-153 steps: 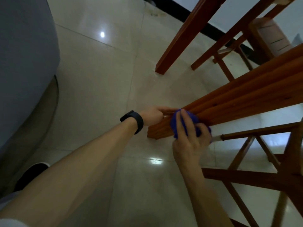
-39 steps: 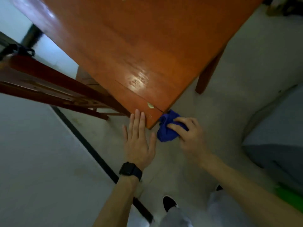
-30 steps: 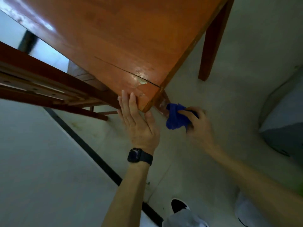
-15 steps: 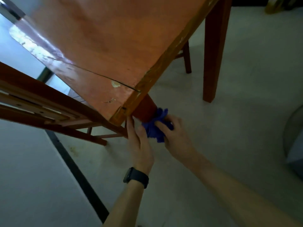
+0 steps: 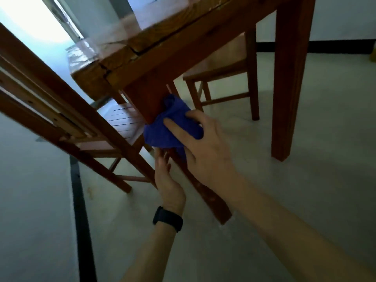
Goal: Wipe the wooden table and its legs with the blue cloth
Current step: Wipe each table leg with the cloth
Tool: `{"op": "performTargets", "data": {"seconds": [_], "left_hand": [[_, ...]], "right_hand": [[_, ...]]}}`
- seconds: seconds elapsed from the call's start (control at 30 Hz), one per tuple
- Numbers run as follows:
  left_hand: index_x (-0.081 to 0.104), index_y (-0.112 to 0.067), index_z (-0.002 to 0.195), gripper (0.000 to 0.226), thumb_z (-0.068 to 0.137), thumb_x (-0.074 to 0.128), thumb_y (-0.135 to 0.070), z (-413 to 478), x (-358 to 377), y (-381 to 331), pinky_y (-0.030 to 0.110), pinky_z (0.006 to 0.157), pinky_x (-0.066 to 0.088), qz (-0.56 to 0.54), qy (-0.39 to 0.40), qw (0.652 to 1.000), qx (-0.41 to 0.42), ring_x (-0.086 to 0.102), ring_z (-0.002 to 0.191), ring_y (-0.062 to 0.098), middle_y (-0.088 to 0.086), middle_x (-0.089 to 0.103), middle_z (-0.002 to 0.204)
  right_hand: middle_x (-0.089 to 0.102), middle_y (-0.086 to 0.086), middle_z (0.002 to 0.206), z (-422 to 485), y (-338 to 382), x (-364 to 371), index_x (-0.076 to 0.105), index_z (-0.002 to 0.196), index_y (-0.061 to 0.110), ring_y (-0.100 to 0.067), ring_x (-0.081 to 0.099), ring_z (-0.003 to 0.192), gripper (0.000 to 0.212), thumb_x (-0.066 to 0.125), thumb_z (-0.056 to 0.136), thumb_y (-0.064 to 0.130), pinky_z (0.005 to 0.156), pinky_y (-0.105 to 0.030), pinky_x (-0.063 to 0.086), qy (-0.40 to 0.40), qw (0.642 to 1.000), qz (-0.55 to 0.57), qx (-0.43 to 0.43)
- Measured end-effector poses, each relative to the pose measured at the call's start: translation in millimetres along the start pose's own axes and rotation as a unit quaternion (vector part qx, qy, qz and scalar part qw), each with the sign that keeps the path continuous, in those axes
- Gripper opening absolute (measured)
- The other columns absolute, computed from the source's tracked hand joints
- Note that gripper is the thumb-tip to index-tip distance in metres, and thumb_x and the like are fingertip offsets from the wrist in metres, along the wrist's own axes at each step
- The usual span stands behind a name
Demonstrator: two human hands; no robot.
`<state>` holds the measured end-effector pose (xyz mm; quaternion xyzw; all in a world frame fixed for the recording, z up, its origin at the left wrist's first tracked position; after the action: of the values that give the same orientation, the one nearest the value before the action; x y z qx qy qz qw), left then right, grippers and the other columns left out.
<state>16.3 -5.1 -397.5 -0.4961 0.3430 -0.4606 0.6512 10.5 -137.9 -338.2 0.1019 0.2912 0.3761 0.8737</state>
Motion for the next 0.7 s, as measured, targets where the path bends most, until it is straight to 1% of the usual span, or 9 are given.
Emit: {"op": "performTargets", "data": {"seconds": [0.1, 0.23, 0.3, 0.37, 0.43, 0.5, 0.57, 0.63, 0.7], "left_hand": [[0.046, -0.046, 0.133, 0.051, 0.087, 0.034, -0.063, -1, -1, -1, 0.048, 0.114, 0.037, -0.012, -0.012, 1.000, 0.020, 0.054, 0.124, 0.002, -0.025, 0.059, 0.130], [0.042, -0.058, 0.130, 0.061, 0.073, 0.032, -0.078, -5, -3, 9, 0.050, 0.117, 0.028, -0.022, 0.029, 0.999, 0.010, 0.044, 0.135, 0.007, -0.019, 0.049, 0.144], [0.043, -0.059, 0.132, 0.062, 0.074, 0.033, -0.079, -7, -7, 15, 0.052, 0.118, 0.025, -0.036, 0.061, 0.997, -0.004, 0.042, 0.137, 0.006, -0.020, 0.047, 0.147], [0.047, -0.055, 0.133, 0.061, 0.078, 0.034, -0.078, -8, -14, 16, 0.050, 0.117, 0.026, -0.038, 0.082, 0.996, -0.010, 0.044, 0.135, 0.004, -0.019, 0.048, 0.147], [0.055, -0.056, 0.126, 0.050, 0.088, 0.027, -0.071, -4, -20, 11, 0.047, 0.116, 0.029, -0.049, 0.083, 0.995, -0.012, 0.051, 0.129, 0.003, -0.020, 0.056, 0.140], [0.062, -0.056, 0.119, 0.049, 0.092, 0.021, -0.062, 2, -26, 7, 0.045, 0.115, 0.030, -0.062, 0.083, 0.994, -0.022, 0.055, 0.125, 0.005, -0.019, 0.060, 0.135], [0.063, -0.048, 0.117, 0.051, 0.091, 0.022, -0.061, 6, -30, 7, 0.045, 0.114, 0.032, -0.071, 0.092, 0.993, -0.037, 0.057, 0.122, 0.006, -0.018, 0.063, 0.130], [0.062, -0.046, 0.118, 0.052, 0.089, 0.023, -0.063, 6, -34, 13, 0.045, 0.113, 0.034, -0.073, 0.106, 0.990, -0.056, 0.057, 0.121, 0.005, -0.019, 0.063, 0.127], [0.059, -0.051, 0.123, 0.054, 0.088, 0.021, -0.067, 3, -35, 15, 0.042, 0.113, 0.033, -0.070, 0.144, 0.985, -0.066, 0.054, 0.124, 0.003, -0.021, 0.059, 0.133]], "right_hand": [[0.032, -0.011, 0.136, -60, -25, 30, 0.038, 0.143, 0.035, -0.037, 0.048, 0.109, 0.066, 0.062, 0.083, 0.022, 0.083, -0.042, 0.053, 0.054, 0.997, -0.048, -0.023], [0.037, -0.004, 0.132, -143, -67, 54, 0.045, 0.138, 0.039, -0.034, 0.056, 0.107, 0.072, 0.074, 0.075, 0.020, 0.070, -0.044, 0.060, 0.208, 0.974, -0.087, -0.018], [0.037, -0.001, 0.132, -134, -64, 38, 0.042, 0.139, 0.042, -0.028, 0.055, 0.110, 0.061, 0.061, 0.083, 0.026, 0.076, -0.040, 0.059, 0.199, 0.978, -0.060, 0.011], [0.038, -0.004, 0.134, -95, -44, 11, 0.040, 0.143, 0.039, -0.022, 0.050, 0.112, 0.056, 0.046, 0.089, 0.031, 0.085, -0.033, 0.053, 0.132, 0.991, -0.020, 0.030], [0.036, -0.009, 0.137, -49, -16, -15, 0.042, 0.145, 0.031, -0.022, 0.045, 0.117, 0.054, 0.042, 0.091, 0.032, 0.093, -0.032, 0.043, 0.054, 0.998, -0.019, 0.013], [0.035, -0.011, 0.139, -13, 11, -24, 0.040, 0.148, 0.029, -0.024, 0.042, 0.122, 0.055, 0.040, 0.093, 0.033, 0.098, -0.032, 0.039, 0.016, 0.999, -0.040, -0.022], [0.032, -0.011, 0.143, -2, 18, -11, 0.033, 0.149, 0.035, -0.026, 0.039, 0.127, 0.056, 0.043, 0.094, 0.031, 0.101, -0.032, 0.038, 0.040, 0.997, -0.054, -0.048], [0.031, -0.011, 0.142, -26, 6, 16, 0.035, 0.145, 0.036, -0.031, 0.043, 0.125, 0.062, 0.056, 0.088, 0.023, 0.100, -0.037, 0.044, 0.086, 0.993, -0.067, -0.037], [0.032, -0.010, 0.136, -75, -12, 48, 0.040, 0.137, 0.037, -0.035, 0.050, 0.118, 0.066, 0.068, 0.082, 0.014, 0.090, -0.038, 0.052, 0.182, 0.974, -0.129, -0.034]]}}
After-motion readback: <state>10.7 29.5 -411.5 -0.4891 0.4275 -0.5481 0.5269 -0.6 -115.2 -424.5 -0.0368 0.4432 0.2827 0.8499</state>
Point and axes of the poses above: each hand's wrist, its own z-axis towards the middle knuckle, its own x-axis out of the palm, y = z × x, the point moved 7 cm from there along z, towards the middle knuckle
